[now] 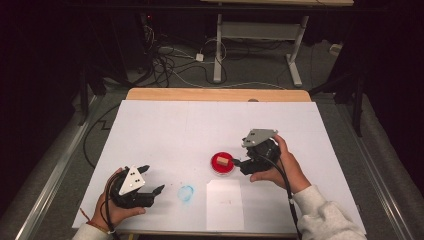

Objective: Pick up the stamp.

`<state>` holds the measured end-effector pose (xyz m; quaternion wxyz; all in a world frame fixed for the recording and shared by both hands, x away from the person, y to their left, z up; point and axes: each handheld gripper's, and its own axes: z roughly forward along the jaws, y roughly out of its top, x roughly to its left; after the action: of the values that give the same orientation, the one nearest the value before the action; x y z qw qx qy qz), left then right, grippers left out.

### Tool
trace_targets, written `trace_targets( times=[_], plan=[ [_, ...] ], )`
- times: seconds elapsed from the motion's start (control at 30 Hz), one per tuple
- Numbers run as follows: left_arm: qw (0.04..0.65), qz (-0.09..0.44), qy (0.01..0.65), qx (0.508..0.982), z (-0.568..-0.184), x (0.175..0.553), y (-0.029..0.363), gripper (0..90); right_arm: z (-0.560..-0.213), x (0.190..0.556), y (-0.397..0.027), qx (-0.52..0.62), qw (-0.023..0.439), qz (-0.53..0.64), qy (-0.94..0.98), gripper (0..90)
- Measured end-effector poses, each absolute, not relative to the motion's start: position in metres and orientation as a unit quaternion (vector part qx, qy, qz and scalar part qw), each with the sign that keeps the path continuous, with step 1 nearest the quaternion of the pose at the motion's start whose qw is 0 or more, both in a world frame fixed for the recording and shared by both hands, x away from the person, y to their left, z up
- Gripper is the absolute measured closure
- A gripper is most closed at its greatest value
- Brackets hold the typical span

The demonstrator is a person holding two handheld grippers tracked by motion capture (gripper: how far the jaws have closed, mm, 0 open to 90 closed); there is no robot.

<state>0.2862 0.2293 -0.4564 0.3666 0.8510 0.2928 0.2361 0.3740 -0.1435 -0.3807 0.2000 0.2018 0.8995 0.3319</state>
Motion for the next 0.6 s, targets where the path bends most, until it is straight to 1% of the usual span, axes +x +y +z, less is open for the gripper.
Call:
trace_targets(
  times=[0.1,0.2,0.23,0.27,0.4,0.43,0.5,0.57,0.6],
  plan=[
    [0.366,0.236,0.291,0.852,-0.456,0.286,0.229,20.8,-0.384,0.38,-0.13,0.189,0.183,0.304,0.916,27.0],
    [0.365,0.241,0.287,0.853,-0.457,0.287,0.23,20.8,-0.389,0.386,-0.117,0.179,0.174,0.269,0.93,33.6],
    [0.364,0.241,0.286,0.853,-0.457,0.287,0.23,20.8,-0.392,0.388,-0.113,0.179,0.171,0.258,0.934,34.3],
    [0.364,0.24,0.286,0.853,-0.457,0.287,0.23,20.8,-0.394,0.39,-0.11,0.182,0.16,0.246,0.939,37.4],
    [0.364,0.235,0.289,0.854,-0.457,0.286,0.23,20.8,-0.403,0.398,-0.099,0.175,0.137,0.219,0.95,40.7],
    [0.363,0.236,0.29,0.854,-0.457,0.286,0.23,20.8,-0.405,0.401,-0.097,0.172,0.137,0.215,0.951,40.9],
    [0.364,0.235,0.289,0.854,-0.457,0.286,0.23,20.8,-0.407,0.404,-0.094,0.174,0.126,0.205,0.955,45.7],
    [0.364,0.235,0.288,0.854,-0.457,0.286,0.231,20.8,-0.41,0.408,-0.091,0.171,0.124,0.197,0.957,46.6],
    [0.364,0.234,0.288,0.854,-0.457,0.286,0.23,20.8,-0.411,0.41,-0.09,0.17,0.116,0.193,0.959,49.0]
  ],
)
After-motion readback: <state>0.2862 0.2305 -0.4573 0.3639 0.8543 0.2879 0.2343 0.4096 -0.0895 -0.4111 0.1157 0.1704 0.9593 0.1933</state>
